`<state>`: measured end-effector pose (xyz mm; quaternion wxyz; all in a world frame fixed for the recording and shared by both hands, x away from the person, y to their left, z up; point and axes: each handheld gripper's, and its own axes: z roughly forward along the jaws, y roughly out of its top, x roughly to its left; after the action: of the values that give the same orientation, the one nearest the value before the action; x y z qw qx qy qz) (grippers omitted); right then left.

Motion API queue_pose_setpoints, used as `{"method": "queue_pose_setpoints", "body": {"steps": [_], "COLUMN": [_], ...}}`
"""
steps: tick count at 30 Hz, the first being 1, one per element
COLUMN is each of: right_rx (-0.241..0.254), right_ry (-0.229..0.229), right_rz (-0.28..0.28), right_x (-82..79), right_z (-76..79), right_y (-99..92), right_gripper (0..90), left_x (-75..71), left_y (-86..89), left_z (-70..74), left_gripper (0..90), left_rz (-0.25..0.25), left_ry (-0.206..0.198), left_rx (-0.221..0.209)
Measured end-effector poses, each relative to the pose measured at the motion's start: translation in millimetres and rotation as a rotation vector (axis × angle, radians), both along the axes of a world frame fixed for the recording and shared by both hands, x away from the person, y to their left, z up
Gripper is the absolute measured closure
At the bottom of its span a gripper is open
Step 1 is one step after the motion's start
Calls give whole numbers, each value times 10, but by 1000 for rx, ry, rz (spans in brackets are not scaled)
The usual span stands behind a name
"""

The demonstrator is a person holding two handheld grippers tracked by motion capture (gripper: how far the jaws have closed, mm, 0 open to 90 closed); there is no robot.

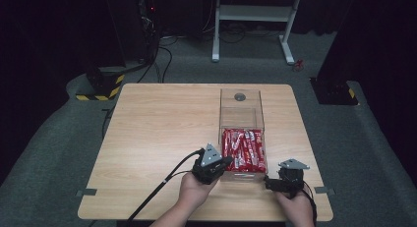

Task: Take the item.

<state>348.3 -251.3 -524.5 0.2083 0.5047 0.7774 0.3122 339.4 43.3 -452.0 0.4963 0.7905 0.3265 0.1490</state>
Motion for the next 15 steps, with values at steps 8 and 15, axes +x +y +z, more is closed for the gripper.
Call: {"method": "queue_pose_setpoints", "body": {"steps": [8, 15], "right_rx": [0, 0], "right_ry": [0, 0], "right_rz": [0, 0], "right_x": [0, 0], "right_z": [0, 0], "right_y": [0, 0], "right_gripper": [82, 82], "left_x": [-13, -20], "left_y": [-2, 10], "left_z": [-3, 16], "left_gripper": [890, 890], "left_rz": [-15, -14], "left_ry": [-14, -22], "left_rx": [-1, -28]}}
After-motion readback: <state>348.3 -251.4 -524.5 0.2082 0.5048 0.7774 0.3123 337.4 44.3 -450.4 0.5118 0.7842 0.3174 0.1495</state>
